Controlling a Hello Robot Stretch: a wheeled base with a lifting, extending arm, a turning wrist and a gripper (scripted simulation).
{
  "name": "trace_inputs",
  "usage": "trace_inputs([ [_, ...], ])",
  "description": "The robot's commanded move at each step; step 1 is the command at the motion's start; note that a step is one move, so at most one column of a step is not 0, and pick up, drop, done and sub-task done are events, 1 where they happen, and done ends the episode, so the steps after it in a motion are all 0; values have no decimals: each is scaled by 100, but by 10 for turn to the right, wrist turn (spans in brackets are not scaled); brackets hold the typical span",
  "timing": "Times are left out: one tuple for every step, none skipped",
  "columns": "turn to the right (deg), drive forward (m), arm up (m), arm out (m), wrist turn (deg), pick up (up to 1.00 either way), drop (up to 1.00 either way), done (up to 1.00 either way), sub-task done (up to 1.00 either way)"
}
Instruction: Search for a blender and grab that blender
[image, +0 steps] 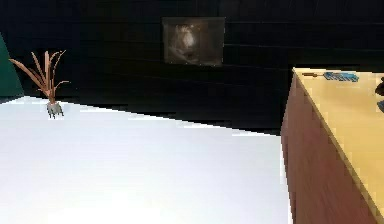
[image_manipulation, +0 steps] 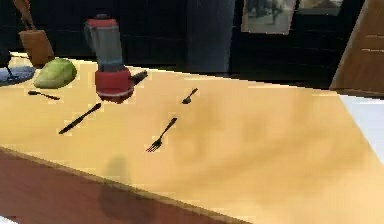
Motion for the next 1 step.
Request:
trace_inputs([
  [-180, 0, 0, 0, 0, 0, 0, 0, 0],
])
